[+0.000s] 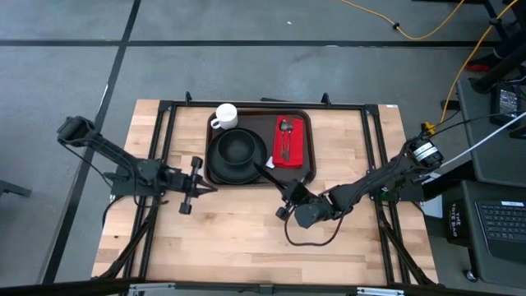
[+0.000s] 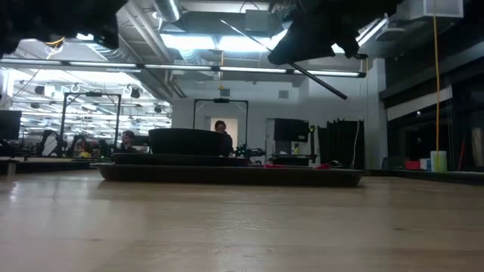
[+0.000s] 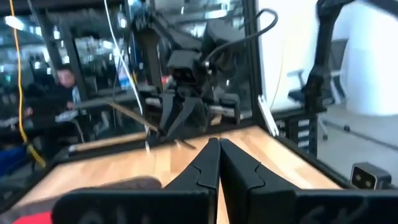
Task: Set up tray
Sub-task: Put the black table knife to the right of the black fork on top of the table napkin on the brown serving tray
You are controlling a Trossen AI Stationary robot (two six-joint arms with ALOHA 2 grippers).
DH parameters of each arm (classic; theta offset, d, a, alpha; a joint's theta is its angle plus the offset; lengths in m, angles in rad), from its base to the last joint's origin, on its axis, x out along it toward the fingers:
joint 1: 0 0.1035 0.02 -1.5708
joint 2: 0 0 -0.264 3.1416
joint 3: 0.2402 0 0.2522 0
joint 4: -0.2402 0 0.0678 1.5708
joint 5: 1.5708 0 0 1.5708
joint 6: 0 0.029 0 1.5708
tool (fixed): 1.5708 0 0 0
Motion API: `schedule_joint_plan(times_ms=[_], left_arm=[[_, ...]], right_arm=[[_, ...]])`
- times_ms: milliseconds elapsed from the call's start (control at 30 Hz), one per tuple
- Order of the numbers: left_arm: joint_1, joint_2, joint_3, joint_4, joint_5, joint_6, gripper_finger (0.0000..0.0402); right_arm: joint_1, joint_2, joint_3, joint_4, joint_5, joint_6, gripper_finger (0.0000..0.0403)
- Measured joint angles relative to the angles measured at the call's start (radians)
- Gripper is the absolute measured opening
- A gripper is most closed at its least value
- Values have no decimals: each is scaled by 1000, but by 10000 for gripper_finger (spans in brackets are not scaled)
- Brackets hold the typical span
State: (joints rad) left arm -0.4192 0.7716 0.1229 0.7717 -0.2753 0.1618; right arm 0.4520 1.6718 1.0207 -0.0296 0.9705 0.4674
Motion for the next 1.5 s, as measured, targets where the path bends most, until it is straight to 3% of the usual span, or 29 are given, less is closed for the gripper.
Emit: schedule_joint_plan(times_ms=[167,400,567,833,1033,1200,1500], left_arm=[[50,-119,-111,49,35,30,1],[172,-247,-114,-90,184,24,3],[271,-293,-115,-146,227,20,3],[406,-300,-114,-170,330,-43,3],[451,-300,-114,-171,382,-71,3],[455,-300,-114,-172,380,-71,3],[480,-311,-114,-201,420,-44,2]], right_arm=[[-23,0,50,-25,-28,-3,51],[-64,0,169,-208,-48,54,51],[-106,0,267,-364,-107,155,51],[-186,0,416,-689,-108,435,51],[-261,1,427,-853,-109,615,51],[-322,1,427,-903,-109,708,51],[-421,1,427,-904,-179,708,51]])
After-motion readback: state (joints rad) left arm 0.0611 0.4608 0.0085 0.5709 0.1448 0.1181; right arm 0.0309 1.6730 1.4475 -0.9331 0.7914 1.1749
